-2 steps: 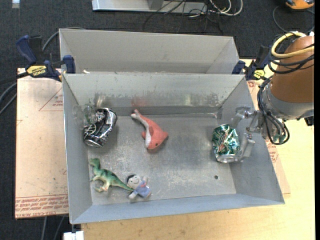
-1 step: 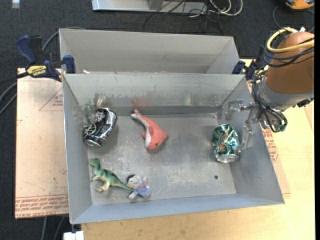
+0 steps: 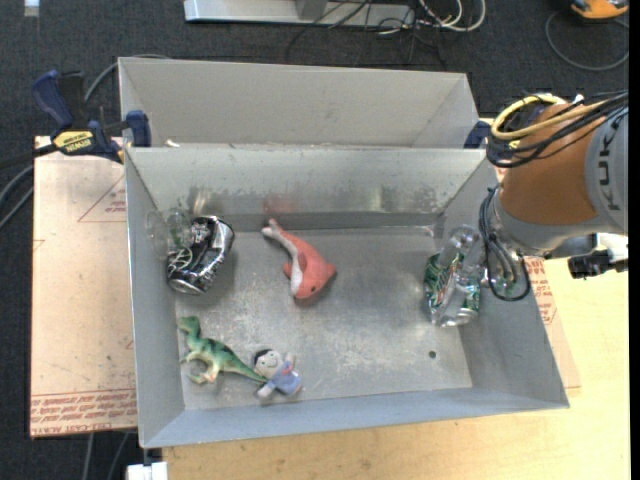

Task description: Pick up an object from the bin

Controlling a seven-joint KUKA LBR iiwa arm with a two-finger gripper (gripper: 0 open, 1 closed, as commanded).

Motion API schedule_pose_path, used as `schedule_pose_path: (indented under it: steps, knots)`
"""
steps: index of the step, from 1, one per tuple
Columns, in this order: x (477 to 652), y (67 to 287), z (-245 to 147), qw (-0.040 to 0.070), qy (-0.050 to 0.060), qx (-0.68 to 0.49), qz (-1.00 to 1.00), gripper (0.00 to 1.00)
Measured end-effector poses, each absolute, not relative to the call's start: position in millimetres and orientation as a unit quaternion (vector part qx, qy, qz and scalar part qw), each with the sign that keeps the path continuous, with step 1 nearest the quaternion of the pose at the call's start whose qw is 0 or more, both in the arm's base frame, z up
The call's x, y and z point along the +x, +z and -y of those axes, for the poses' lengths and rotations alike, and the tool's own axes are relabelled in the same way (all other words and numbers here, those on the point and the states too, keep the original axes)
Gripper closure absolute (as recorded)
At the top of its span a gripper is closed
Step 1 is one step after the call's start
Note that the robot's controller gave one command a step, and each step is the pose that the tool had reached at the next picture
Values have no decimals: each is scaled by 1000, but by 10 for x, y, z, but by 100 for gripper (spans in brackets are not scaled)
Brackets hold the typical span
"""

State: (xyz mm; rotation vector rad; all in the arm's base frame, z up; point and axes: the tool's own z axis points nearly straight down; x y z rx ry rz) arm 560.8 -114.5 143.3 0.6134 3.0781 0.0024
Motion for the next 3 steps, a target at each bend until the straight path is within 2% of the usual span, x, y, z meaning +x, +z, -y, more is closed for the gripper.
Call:
schedule_pose_path:
  steps: [1,2,3]
  knots:
    - [5853,1012,1448,6,3,-2,-1000,100]
    - [5853,1012,1451,6,2,-2,-1000,100]
    - [5857,2028,1434,5,3,1,-1000,100]
